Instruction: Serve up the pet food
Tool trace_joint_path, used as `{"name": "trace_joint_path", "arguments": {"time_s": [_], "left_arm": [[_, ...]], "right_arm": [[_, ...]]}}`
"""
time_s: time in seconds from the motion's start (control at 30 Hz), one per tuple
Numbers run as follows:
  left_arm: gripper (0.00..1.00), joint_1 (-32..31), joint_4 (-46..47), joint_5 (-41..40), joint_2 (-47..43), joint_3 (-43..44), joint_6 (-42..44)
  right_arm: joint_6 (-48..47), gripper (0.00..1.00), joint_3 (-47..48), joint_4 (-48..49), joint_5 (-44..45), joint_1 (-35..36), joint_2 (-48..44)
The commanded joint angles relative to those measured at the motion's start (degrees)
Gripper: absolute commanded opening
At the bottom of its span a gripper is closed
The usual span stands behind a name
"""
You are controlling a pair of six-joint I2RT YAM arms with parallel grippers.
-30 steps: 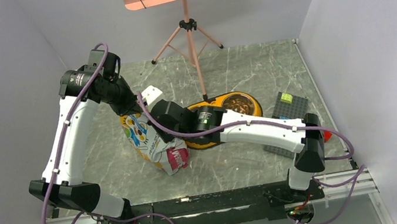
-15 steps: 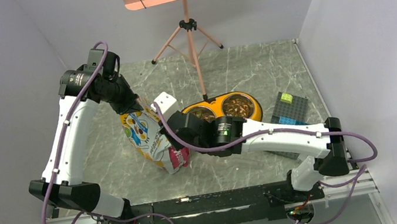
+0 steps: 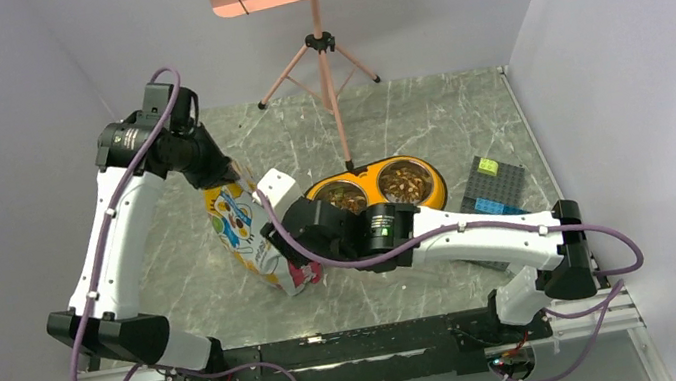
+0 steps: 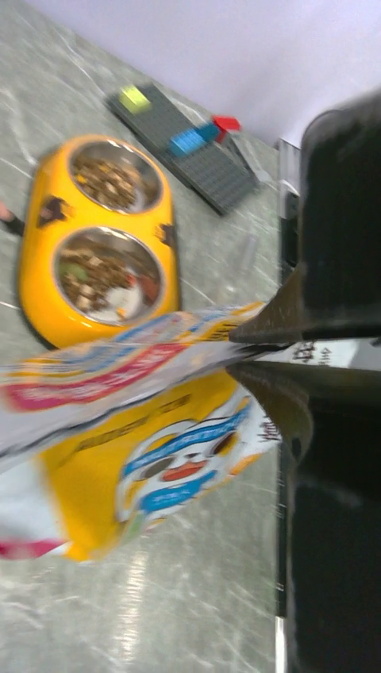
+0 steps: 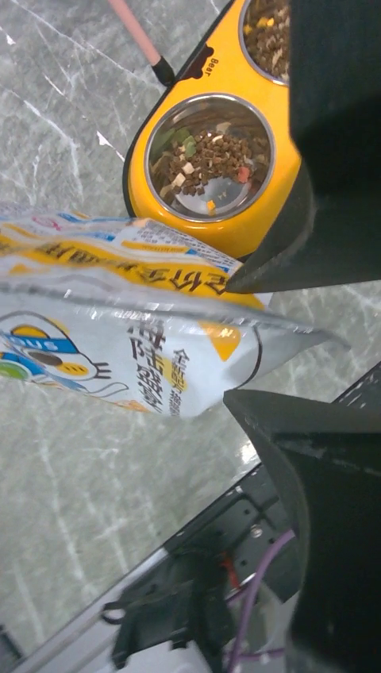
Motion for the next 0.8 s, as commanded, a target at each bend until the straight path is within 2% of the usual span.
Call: {"name": "trace_joint_path", "arguments": {"time_s": [0.0,0.13,0.23,0.33,0.5,0.6,0.67,0.77], "left_arm": [[0.27,2.37,14.5,-6.12,-4.7,-0.83,2.29],[0.47,2.37,15.5,-6.82,-5.85,-0.92,3.62],[0.55,2.37,15.16,-7.43,-6.08,0.4,4.77],[0.6,2.44,14.9,-7.55,-6.42,1.89,5.83],[0.64,2.5,16.36,-7.41,-9.4,1.67,7.03],[0.78,2.63,19.55,-8.87,-14.48,-0.4,7.43],[0.88,2.63,22.0,-10.73,-17.9,-1.1,8.31],[0.98,2.63,24.22,-14.74,-21.49,0.52,10.25]], "right_arm": [[-2.5,0.58,2.3,-3.21,-3.53,0.83,-0.65],[-2.76,0.71,2.71,-2.78,-5.41,0.38,-0.96],[-2.49,0.8,2.19,-1.99,-6.34,-0.41,-2.31],[-2.28,0.85,3.06,-2.89,-6.89,-1.62,-3.48],[-1.57,0.87,7.07,-6.72,-5.43,-4.22,-5.68],[-0.67,0.91,10.52,-11.17,-2.26,-6.1,-7.55],[0.51,0.98,13.11,-14.95,1.03,-7.73,-9.18],[1.79,1.0,15.97,-19.45,6.99,-9.89,-12.67]]}}
